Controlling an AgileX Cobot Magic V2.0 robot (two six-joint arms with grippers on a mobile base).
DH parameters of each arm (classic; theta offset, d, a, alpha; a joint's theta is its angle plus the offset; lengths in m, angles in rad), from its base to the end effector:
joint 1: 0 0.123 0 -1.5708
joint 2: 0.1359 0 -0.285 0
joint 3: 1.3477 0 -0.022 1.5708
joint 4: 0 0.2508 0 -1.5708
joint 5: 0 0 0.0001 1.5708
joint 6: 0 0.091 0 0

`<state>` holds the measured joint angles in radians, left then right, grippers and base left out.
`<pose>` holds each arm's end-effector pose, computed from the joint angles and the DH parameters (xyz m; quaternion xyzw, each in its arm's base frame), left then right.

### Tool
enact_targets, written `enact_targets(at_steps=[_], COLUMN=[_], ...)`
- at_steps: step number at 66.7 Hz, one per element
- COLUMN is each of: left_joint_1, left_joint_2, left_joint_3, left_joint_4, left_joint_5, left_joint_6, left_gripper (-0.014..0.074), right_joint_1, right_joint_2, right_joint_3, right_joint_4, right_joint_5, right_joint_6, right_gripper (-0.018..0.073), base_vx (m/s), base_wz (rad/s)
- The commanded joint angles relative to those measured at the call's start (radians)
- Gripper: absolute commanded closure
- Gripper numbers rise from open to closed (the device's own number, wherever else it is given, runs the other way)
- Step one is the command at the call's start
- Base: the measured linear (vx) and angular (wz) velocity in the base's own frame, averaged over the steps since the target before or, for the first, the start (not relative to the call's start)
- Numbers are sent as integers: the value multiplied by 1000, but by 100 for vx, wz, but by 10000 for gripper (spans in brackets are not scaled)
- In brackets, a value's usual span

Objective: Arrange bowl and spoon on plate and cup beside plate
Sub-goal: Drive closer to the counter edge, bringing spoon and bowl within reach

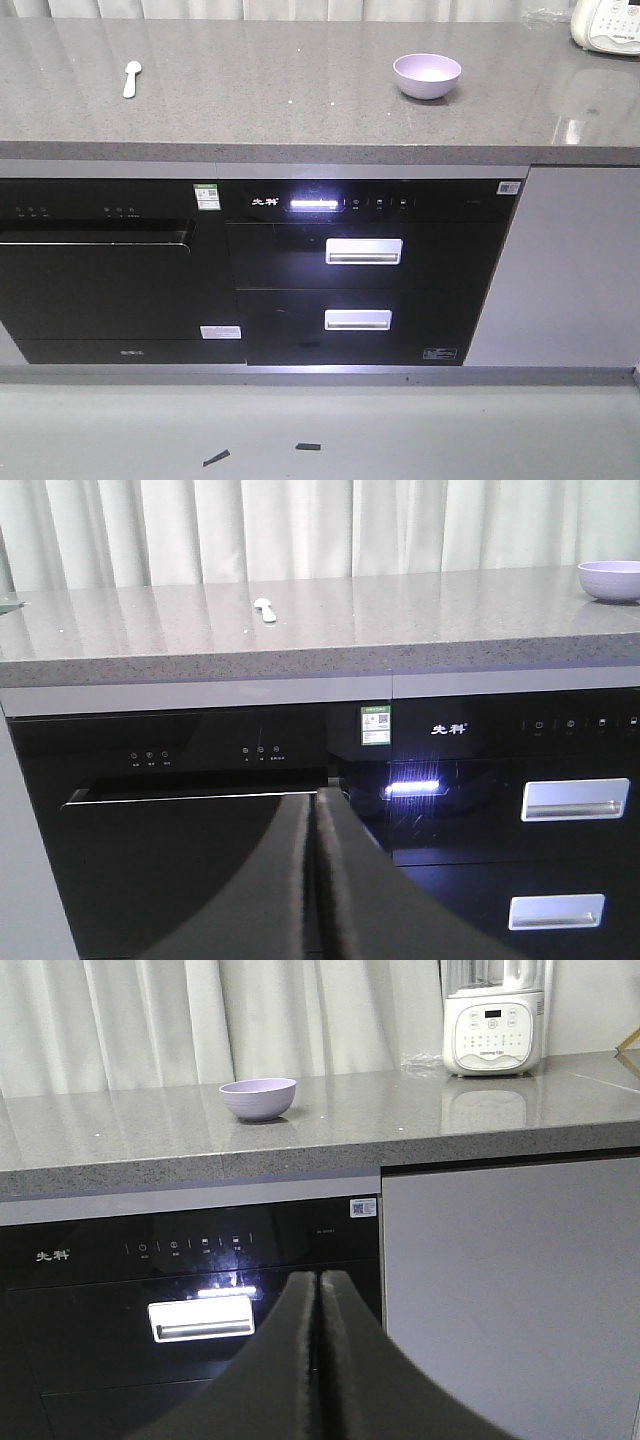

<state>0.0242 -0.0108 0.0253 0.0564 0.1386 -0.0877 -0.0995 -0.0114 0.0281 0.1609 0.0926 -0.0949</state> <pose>0.0565 0.0021 0.1926 -0.0231 0.7296 0.0002 0.6835 0.0567 -0.0043 0.1960 0.0536 0.7124 -0.0067 0.6996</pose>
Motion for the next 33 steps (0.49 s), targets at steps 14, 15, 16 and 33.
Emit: enact_targets(at_steps=[14, 15, 16, 33], left_joint_1=[-1, -1, -1, -1], left_joint_2=[-4, -4, -4, -4], left_joint_3=[-8, -8, -8, -8], left_joint_4=[-1, -1, -1, -1], left_joint_5=[-74, -74, -74, -74], left_joint_6=[-11, -11, -11, -11], left_gripper=[603, 603, 603, 603], right_joint_1=[-7, -7, -7, -7], right_joint_2=[-11, -11, -11, -11], right_joint_3=[5, 5, 5, 5], right_joint_4=[0, 0, 0, 0], right_joint_5=[-70, -70, -70, -70], right_joint_6=[-8, -8, -8, -8], right_gripper=[566, 566, 566, 566], base_vx=[11, 11, 11, 12], base_wz=[-1, -1, -1, -1])
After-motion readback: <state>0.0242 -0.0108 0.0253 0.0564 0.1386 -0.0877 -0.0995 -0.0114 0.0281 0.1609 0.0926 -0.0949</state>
